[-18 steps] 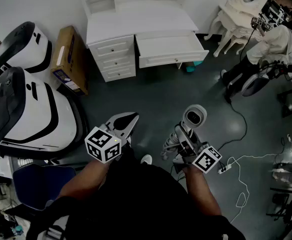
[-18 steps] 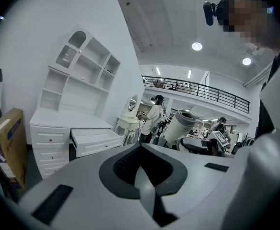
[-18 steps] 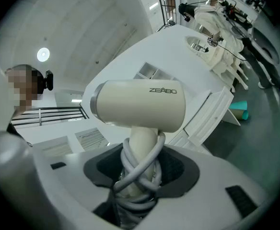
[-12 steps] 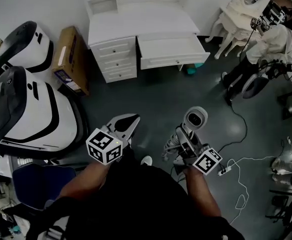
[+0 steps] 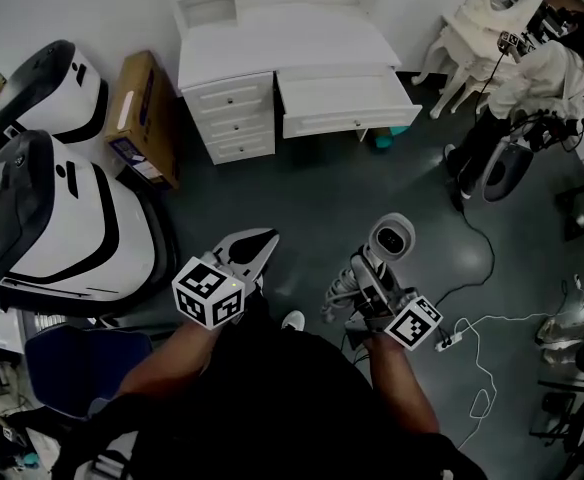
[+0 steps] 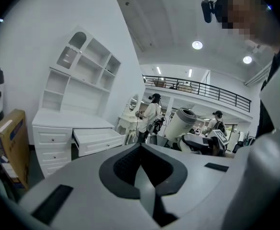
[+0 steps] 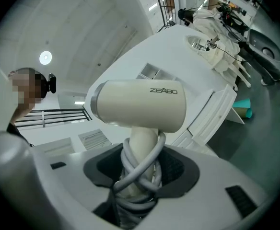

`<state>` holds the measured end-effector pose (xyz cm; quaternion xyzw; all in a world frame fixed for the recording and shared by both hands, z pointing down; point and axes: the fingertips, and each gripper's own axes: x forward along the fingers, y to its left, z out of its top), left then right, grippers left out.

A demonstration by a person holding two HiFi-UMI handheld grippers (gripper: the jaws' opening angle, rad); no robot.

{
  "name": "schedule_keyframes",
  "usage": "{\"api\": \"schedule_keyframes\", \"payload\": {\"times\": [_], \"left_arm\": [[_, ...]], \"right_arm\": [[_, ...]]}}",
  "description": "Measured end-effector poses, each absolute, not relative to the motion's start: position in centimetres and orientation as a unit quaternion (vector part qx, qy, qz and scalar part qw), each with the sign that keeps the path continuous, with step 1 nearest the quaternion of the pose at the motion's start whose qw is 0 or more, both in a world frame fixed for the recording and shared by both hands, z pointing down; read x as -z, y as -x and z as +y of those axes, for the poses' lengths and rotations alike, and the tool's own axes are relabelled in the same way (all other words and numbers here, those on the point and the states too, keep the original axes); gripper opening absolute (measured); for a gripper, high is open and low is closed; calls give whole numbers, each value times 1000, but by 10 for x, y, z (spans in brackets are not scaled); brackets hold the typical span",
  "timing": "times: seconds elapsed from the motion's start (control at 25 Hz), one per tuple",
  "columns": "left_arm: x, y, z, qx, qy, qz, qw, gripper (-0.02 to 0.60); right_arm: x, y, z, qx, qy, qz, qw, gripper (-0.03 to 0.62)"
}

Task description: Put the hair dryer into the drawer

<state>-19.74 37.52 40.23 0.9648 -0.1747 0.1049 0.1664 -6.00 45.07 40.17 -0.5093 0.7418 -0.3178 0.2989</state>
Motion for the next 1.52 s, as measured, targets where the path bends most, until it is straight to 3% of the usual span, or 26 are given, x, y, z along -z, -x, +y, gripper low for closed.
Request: {"api": "schedule_keyframes", "payload": {"times": [0.84, 1.52], "left_arm": [[-413, 209, 333, -116, -958, -178, 193, 9], [-404, 207, 223, -103, -963, -161, 191, 9]], "right_arm": [[-410, 79, 404, 339, 511, 743, 267, 218], [-399, 82, 303, 332, 526, 738, 263, 218]]}}
